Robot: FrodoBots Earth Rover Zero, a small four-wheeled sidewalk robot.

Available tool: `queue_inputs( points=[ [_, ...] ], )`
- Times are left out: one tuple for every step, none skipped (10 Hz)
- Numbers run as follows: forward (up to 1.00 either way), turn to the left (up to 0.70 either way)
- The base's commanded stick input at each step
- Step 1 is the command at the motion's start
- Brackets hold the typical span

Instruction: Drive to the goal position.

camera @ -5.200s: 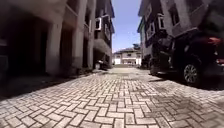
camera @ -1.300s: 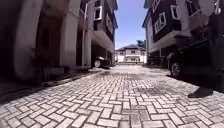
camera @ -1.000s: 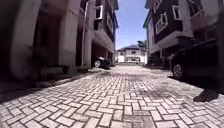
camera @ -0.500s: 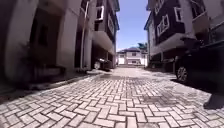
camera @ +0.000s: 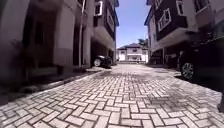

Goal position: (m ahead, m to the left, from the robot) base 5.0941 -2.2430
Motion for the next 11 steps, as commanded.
queue_inputs(
  points=[
    [0.50,0.00],
    [0.50,0.00],
    [0.50,-0.32],
    [0.50,-0.47],
    [0.50,-0.41],
    [0.50,-0.13],
    [0.50,0.00],
    [0.50,-0.50],
    [0.50,-0.50],
    [0.50,-0.36],
    [0.50,-0.05]
  ],
)
